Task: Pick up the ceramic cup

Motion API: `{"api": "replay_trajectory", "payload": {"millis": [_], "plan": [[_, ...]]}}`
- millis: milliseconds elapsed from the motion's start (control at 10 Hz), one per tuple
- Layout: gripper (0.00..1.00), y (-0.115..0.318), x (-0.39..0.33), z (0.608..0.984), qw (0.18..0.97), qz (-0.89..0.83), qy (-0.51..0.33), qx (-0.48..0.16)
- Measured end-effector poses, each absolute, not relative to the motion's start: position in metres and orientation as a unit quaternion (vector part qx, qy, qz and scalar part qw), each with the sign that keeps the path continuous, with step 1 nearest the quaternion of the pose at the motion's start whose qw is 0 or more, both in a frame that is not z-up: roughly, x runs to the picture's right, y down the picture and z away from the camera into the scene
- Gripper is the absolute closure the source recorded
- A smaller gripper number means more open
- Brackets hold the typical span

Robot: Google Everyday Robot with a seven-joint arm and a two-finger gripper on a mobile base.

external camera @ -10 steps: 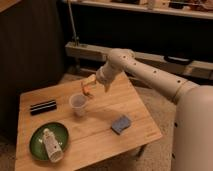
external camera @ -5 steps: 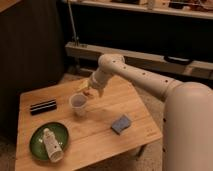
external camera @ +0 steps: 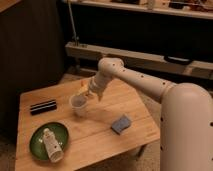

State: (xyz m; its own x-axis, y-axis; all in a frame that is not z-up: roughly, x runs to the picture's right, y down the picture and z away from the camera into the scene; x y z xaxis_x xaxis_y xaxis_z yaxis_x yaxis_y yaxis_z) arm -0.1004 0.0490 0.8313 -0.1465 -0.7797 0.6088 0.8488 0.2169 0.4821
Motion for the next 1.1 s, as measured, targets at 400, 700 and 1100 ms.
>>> {"api": "replay_trajectory", "payload": {"millis": [400, 700, 1100], "plan": [[0.20, 0.073, -0.106, 0.843, 0.643, -0.622, -0.443, -0.057], [0.24, 0.092, -0.105, 0.857, 0.642, -0.618, -0.447, -0.077], [0.62, 0.095, -0.112, 0.857, 0.640, -0.622, -0.444, -0.083]]}}
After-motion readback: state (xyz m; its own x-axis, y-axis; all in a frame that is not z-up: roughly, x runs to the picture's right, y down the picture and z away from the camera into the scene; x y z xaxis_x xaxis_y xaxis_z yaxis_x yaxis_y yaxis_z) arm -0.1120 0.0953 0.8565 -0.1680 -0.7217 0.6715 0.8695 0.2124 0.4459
